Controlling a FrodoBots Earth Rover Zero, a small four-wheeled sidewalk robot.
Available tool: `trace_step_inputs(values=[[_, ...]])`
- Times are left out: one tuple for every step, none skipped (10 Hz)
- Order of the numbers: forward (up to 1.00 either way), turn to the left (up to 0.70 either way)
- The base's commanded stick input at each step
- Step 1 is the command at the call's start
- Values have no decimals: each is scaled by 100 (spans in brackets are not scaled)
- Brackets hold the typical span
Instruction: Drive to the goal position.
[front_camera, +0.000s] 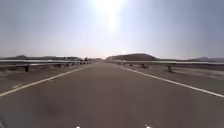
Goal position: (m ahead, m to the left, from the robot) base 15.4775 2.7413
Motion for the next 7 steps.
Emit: trace_step_inputs(values=[[70,0],[70,0],[70,2],[70,20],[70,13],[70,6],[70,0]])
